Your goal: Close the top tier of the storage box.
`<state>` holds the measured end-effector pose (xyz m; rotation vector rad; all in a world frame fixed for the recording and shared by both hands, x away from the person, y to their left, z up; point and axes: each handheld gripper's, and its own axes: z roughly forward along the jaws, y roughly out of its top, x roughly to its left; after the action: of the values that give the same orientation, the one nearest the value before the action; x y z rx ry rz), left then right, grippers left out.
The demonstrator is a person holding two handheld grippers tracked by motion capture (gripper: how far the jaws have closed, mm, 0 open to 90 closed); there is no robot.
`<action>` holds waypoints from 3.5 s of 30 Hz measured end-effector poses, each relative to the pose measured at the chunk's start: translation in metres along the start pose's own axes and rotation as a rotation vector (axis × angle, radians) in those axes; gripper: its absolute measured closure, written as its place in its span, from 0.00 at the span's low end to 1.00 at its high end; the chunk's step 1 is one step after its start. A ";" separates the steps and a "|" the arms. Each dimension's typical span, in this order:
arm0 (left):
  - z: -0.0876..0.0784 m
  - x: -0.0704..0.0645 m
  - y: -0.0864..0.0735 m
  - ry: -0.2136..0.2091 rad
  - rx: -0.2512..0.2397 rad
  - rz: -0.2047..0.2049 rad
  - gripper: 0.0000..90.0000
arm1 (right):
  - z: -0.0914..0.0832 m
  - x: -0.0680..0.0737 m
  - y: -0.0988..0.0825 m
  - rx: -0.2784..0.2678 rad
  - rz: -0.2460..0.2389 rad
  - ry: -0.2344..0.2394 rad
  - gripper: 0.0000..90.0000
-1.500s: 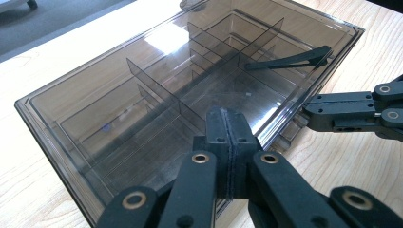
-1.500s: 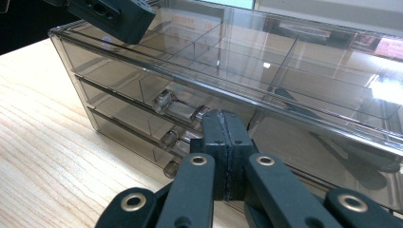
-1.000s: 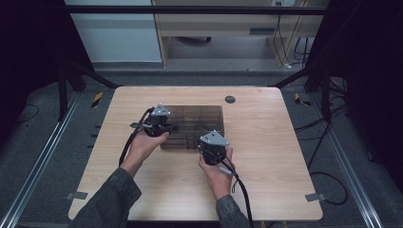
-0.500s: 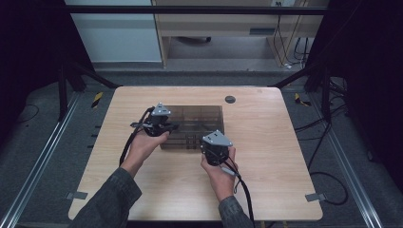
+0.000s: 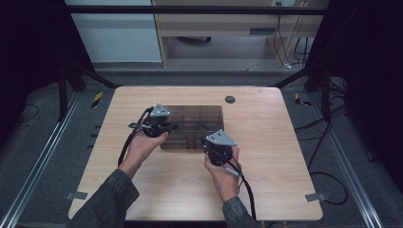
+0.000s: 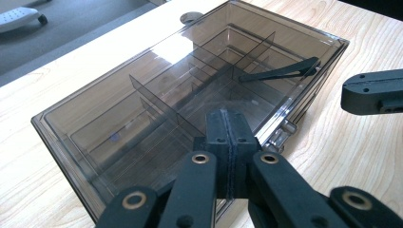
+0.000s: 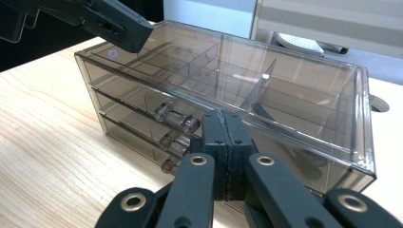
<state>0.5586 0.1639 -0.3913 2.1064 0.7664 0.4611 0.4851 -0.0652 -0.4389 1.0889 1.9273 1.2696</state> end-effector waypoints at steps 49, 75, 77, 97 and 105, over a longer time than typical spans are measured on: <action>-0.041 -0.025 -0.006 0.024 -0.091 0.042 0.65 | -0.031 -0.017 0.021 0.009 -0.002 0.039 0.79; -0.057 -0.035 -0.006 0.018 -0.112 0.022 0.28 | -0.040 -0.026 0.031 0.057 0.005 0.008 0.35; -0.059 -0.037 -0.006 0.018 -0.118 0.020 0.24 | -0.041 -0.028 0.030 0.064 0.006 0.003 0.27; -0.104 -0.015 -0.050 0.106 -0.217 -0.043 0.04 | -0.084 -0.075 0.010 0.085 -0.039 -0.056 0.07; -0.123 0.028 -0.067 0.176 -0.184 0.320 0.04 | -0.094 -0.107 -0.011 0.085 -0.018 -0.124 0.07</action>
<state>0.4867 0.2851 -0.3709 2.0377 0.4619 0.8659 0.4590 -0.2029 -0.4103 1.1617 1.9075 1.0927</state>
